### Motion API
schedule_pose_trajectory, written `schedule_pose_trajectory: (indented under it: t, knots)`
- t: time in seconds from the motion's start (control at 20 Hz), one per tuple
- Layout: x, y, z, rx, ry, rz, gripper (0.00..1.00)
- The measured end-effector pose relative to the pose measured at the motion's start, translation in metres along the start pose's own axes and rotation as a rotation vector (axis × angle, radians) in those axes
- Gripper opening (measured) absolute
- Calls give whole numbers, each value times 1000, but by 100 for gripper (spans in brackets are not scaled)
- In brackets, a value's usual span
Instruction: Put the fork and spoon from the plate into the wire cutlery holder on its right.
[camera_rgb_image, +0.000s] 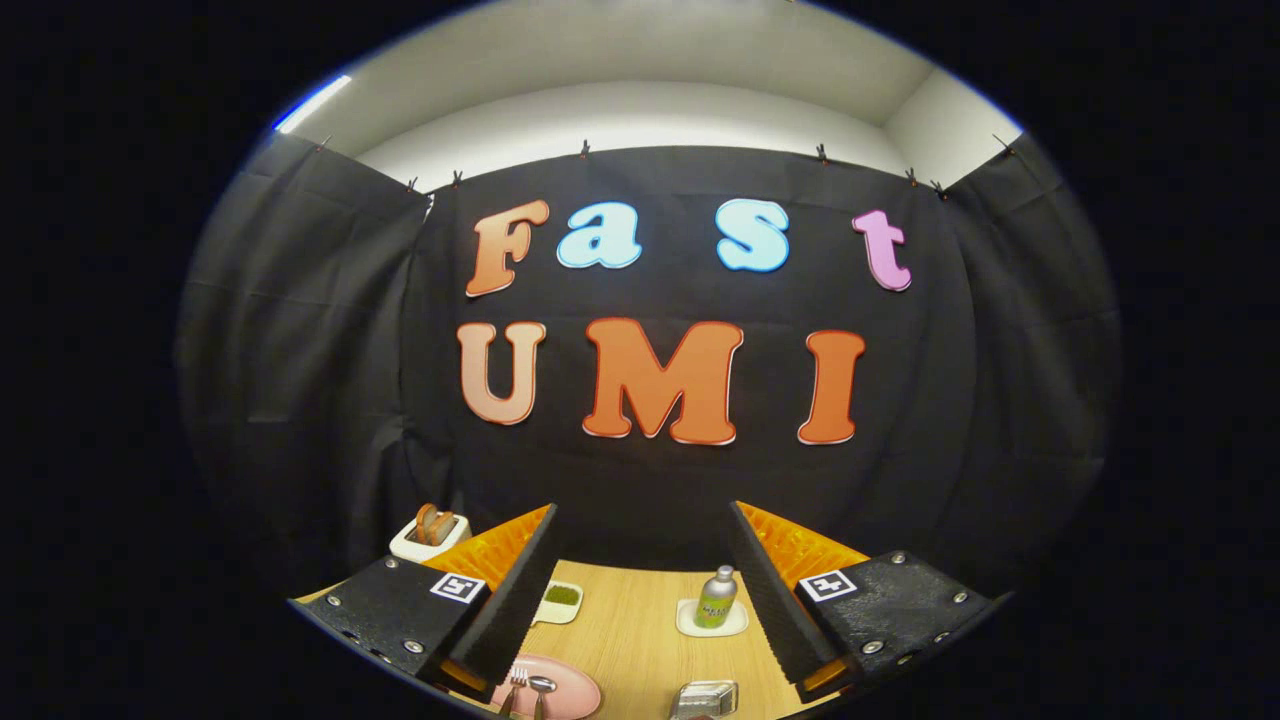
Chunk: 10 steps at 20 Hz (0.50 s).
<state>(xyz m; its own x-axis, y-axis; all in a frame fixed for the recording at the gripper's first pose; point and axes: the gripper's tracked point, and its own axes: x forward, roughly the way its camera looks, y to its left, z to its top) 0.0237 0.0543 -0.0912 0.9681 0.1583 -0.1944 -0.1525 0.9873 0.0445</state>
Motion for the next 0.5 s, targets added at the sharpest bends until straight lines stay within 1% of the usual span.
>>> schedule_pose_trajectory:
  t: [0.15, 0.35, 0.5]
  knots:
    - [6, 20, -50, 1, 123, 48, 98]
    - [6, 49, -123, 0, 324, 113, 99]
    - [5, 61, -166, -5, 436, 145, 98]
